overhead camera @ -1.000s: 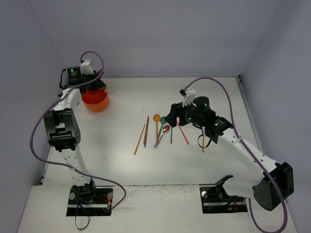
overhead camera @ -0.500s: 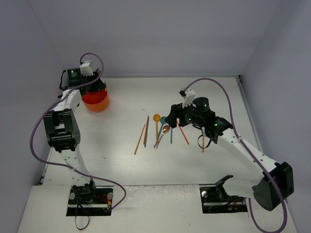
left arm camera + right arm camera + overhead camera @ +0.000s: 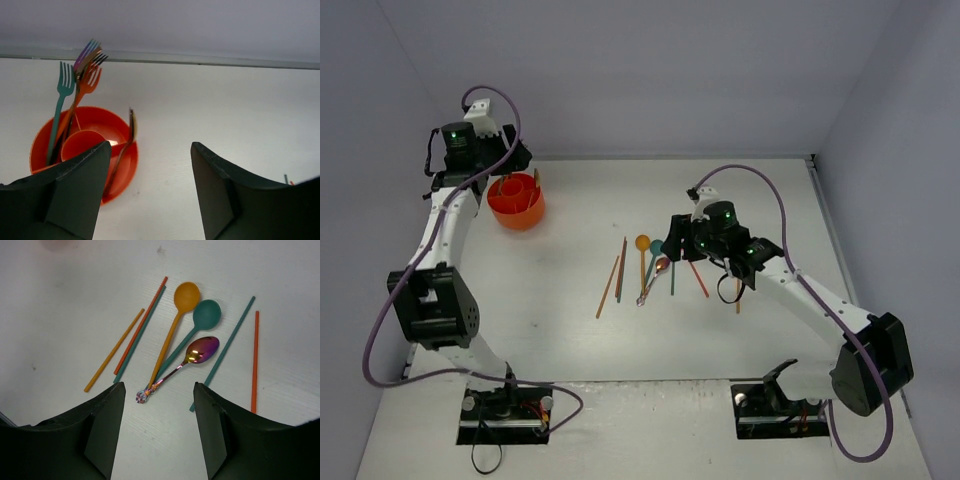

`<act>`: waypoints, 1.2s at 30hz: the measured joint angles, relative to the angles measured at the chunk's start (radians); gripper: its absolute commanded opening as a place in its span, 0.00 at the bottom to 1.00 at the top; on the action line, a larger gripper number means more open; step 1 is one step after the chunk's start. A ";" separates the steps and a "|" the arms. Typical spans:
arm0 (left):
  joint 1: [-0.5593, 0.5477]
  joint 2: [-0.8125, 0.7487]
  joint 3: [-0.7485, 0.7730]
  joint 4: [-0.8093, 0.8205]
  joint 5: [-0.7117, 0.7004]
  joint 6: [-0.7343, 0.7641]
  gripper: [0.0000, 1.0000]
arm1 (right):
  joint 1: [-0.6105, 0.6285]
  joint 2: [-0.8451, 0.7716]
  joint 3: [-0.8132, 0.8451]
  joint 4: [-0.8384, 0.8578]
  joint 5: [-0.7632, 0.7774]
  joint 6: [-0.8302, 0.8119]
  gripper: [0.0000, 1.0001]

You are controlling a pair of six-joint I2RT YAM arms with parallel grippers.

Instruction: Sort the eating utensils into containers

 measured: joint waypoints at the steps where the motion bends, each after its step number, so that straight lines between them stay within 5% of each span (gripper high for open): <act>1: -0.028 -0.036 -0.011 -0.011 -0.024 -0.002 0.62 | 0.002 0.014 -0.001 -0.004 0.016 0.015 0.53; 13: -0.416 -0.362 -0.324 -0.147 -0.244 -0.035 0.62 | 0.030 0.148 -0.030 -0.019 0.124 0.199 0.43; 20: -0.440 -0.483 -0.480 -0.224 -0.302 -0.091 0.62 | 0.120 0.289 -0.022 -0.019 0.163 0.313 0.37; 36: -0.447 -0.653 -0.558 -0.300 -0.304 -0.110 0.62 | 0.203 0.500 0.103 -0.055 0.328 0.497 0.34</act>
